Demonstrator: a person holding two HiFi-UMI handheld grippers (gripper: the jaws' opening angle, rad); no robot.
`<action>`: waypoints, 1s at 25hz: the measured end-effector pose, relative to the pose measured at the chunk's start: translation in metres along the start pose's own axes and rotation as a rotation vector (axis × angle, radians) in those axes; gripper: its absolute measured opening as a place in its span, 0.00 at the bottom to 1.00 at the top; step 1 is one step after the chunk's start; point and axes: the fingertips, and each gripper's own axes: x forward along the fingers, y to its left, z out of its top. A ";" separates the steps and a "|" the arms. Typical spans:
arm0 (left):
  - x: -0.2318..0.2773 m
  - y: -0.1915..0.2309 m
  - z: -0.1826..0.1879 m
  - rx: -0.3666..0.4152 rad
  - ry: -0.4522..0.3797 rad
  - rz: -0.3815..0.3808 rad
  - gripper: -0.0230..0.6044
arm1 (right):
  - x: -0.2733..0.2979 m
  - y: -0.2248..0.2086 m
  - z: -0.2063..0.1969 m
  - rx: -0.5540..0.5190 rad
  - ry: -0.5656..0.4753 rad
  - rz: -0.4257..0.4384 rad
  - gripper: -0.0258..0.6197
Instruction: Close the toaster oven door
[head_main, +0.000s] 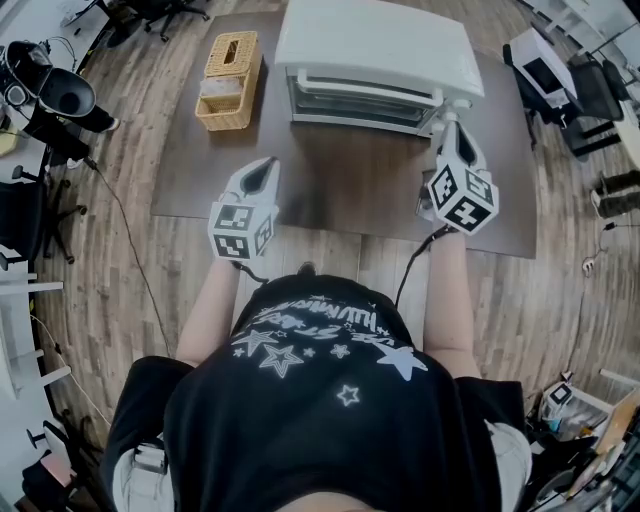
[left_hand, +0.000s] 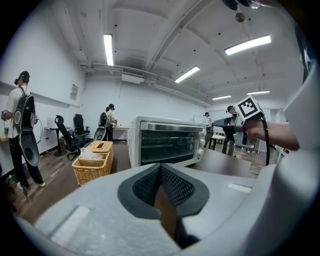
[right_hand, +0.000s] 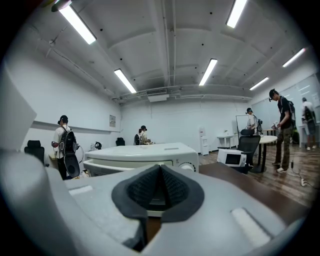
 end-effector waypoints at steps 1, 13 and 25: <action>-0.004 -0.005 -0.001 0.003 0.000 0.001 0.05 | -0.006 0.000 -0.002 -0.004 0.006 0.008 0.05; -0.051 -0.069 -0.018 0.027 0.020 0.010 0.05 | -0.079 -0.014 -0.030 0.002 0.050 0.080 0.04; -0.113 -0.140 -0.048 0.018 0.048 0.035 0.05 | -0.169 -0.031 -0.062 0.007 0.092 0.142 0.04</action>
